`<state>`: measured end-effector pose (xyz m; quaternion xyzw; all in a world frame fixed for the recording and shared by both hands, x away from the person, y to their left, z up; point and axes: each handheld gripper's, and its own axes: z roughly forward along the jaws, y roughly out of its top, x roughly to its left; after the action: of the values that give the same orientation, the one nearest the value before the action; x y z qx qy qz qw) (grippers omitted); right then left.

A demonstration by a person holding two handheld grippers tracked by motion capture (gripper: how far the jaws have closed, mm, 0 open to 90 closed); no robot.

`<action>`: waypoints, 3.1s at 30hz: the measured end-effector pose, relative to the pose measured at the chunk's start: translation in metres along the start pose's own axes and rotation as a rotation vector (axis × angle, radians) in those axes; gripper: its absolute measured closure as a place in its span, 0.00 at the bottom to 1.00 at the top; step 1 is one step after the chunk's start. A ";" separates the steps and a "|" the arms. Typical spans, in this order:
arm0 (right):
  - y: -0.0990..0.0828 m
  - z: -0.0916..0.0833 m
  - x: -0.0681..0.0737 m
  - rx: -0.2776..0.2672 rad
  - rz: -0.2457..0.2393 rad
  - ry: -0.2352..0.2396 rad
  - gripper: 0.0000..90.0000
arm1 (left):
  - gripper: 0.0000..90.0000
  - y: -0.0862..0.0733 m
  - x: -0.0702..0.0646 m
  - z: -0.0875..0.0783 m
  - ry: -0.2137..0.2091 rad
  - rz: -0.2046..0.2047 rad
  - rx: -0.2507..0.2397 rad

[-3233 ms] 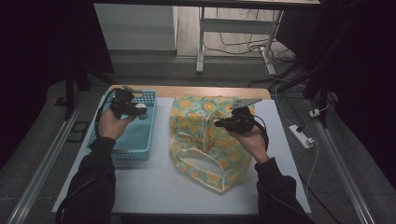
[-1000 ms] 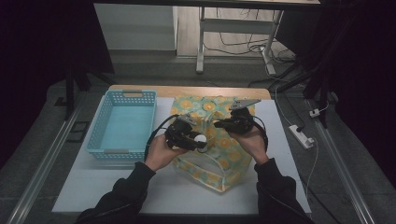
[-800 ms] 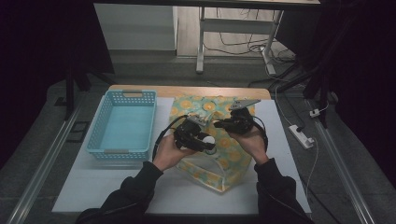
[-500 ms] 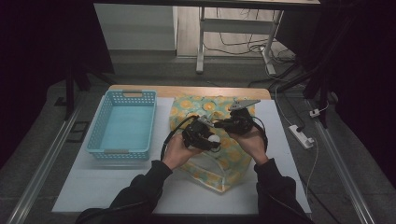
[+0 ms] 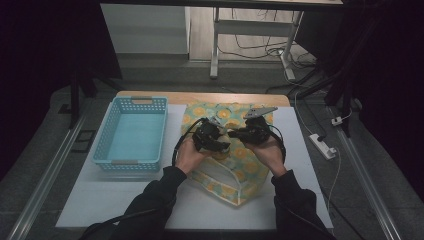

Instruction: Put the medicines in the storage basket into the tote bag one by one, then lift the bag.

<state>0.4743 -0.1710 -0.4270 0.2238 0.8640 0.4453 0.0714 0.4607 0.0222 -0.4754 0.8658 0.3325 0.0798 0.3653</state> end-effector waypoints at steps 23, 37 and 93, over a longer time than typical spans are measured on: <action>0.000 -0.001 -0.001 -0.002 0.003 -0.003 1.00 | 0.23 -0.010 -0.004 -0.025 -0.027 -0.003 -0.016; -0.001 -0.002 -0.001 -0.005 0.001 -0.003 1.00 | 0.06 -0.024 -0.005 -0.049 -0.119 -0.038 -0.058; -0.001 -0.003 0.003 0.005 -0.010 -0.002 1.00 | 0.03 -0.066 -0.004 -0.011 -0.136 0.004 0.042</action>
<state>0.4703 -0.1727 -0.4256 0.2199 0.8662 0.4426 0.0739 0.4189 0.0596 -0.5121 0.8773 0.3069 0.0142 0.3688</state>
